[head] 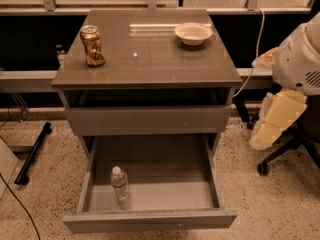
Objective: Pick water bottle from middle drawer and place on counter
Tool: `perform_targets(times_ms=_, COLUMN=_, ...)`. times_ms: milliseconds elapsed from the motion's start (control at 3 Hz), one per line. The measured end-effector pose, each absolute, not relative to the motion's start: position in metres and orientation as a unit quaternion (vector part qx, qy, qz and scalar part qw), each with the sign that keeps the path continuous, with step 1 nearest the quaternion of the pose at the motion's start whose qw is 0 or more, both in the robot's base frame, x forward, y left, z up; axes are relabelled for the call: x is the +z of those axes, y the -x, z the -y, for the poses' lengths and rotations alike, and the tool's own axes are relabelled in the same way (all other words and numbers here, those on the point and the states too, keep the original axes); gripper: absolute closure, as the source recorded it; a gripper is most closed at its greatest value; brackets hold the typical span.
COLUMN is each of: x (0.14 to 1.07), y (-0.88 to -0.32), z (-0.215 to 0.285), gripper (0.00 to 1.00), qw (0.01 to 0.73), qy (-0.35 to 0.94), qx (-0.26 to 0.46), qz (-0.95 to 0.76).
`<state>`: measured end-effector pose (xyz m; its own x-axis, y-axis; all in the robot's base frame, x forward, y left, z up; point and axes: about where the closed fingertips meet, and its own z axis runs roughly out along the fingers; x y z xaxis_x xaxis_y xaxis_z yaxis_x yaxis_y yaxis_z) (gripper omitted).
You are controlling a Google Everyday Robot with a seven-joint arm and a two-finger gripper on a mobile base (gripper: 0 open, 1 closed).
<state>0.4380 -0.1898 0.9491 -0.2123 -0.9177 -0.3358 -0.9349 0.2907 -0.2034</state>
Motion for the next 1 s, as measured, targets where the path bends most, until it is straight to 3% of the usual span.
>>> perform_targets(times_ms=667, x=0.910, y=-0.445, z=0.138, gripper=0.00, qw=0.263, qy=0.603, qx=0.086, qz=-0.748)
perform_targets(times_ms=1000, x=0.910, y=-0.445, z=0.138, gripper=0.00, qw=0.262, qy=0.603, qx=0.086, qz=-0.748)
